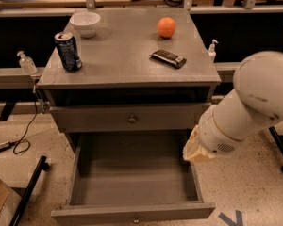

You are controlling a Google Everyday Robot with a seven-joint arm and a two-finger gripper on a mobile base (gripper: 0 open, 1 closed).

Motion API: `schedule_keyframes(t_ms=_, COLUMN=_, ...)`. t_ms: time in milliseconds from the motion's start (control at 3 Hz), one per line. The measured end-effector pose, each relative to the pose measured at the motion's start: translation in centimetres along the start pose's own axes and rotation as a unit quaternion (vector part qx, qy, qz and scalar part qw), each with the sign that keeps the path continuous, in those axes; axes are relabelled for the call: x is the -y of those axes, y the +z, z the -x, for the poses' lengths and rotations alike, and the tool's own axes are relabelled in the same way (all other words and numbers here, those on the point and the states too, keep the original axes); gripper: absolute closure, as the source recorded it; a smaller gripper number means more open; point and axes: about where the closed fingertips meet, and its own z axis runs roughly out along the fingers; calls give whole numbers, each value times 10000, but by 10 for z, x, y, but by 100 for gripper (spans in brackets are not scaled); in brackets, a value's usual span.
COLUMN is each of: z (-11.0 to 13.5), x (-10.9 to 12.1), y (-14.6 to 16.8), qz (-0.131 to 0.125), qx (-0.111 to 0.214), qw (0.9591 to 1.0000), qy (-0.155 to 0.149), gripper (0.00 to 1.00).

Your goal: Close middle drawer

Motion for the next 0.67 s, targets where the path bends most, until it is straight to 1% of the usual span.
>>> schedule_keyframes(t_ms=333, z=-2, x=-3, y=9, qz=33, qx=9, qw=10000, qy=14, gripper=100)
schedule_keyframes(t_ms=667, z=-1, x=-8, y=4, qz=-78, qx=-75, qw=9999, qy=-22, gripper=100)
